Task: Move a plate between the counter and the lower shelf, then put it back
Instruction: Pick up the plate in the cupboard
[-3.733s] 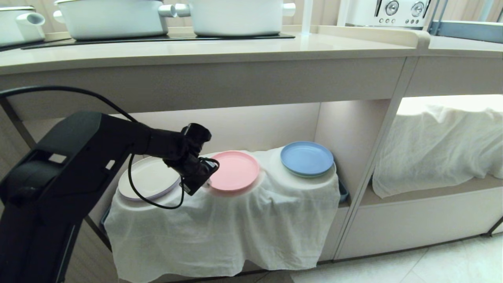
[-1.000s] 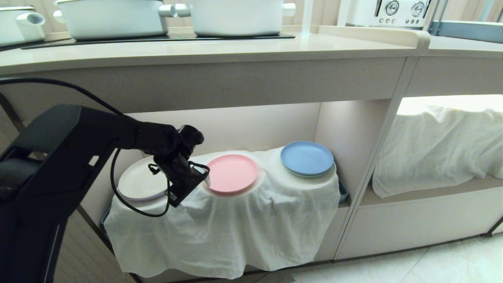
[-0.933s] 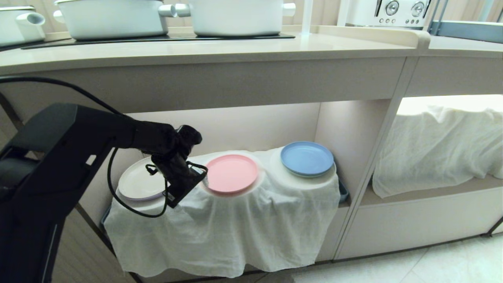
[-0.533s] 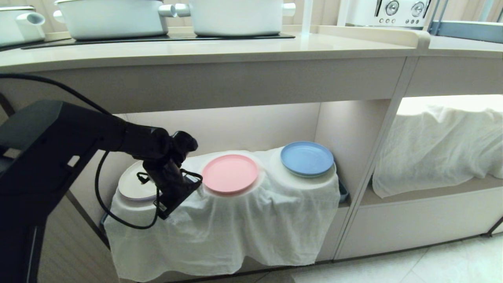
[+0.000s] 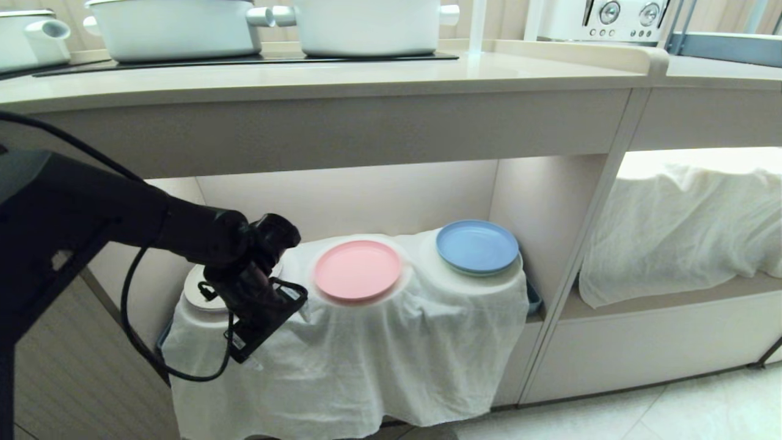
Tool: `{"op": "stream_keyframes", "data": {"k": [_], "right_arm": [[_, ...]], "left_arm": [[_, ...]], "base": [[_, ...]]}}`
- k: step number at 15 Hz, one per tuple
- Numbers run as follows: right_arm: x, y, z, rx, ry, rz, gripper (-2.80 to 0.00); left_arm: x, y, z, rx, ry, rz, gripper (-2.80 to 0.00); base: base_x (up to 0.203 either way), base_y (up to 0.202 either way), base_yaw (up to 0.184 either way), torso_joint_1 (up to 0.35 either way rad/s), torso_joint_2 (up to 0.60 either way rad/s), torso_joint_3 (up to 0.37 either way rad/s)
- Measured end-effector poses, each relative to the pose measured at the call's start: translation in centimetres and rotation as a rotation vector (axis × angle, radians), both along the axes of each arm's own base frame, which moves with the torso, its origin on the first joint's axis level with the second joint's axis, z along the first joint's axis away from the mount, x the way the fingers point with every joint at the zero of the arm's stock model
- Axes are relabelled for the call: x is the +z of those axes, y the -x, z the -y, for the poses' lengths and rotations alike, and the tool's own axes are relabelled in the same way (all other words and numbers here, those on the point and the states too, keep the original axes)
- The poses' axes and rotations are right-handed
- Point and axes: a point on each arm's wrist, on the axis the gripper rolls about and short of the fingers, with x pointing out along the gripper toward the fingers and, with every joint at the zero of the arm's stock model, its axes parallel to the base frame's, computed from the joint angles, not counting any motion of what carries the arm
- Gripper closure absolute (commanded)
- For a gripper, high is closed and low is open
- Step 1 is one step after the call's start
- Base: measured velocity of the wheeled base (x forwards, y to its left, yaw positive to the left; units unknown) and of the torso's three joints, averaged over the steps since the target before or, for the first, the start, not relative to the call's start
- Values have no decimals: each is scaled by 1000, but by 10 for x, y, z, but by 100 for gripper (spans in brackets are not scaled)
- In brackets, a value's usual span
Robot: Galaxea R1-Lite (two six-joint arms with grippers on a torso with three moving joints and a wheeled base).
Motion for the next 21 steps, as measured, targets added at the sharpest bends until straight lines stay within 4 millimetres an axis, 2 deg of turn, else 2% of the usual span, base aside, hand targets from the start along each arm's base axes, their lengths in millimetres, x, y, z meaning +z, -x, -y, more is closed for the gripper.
{"op": "stream_keyframes", "data": {"k": [3,4,10,16,21], "right_arm": [[0,0,0,0,0,0,0],[0,0,0,0,0,0,0],[0,0,0,0,-1,0,0],[0,0,0,0,0,0,0],[0,0,0,0,-1,0,0]], "left_arm": [[0,19,-4,-4,-12,4,-280],[0,26,-5,-3,-20,9,0],[13,67,-17,-8,-43,8,0],[28,125,-26,-48,-97,40,0],[43,173,-43,-115,-215,147,0]], "base": [[0,0,0,0,0,0],[0,0,0,0,0,0],[0,0,0,0,0,0],[0,0,0,0,0,0],[0,0,0,0,0,0]]}}
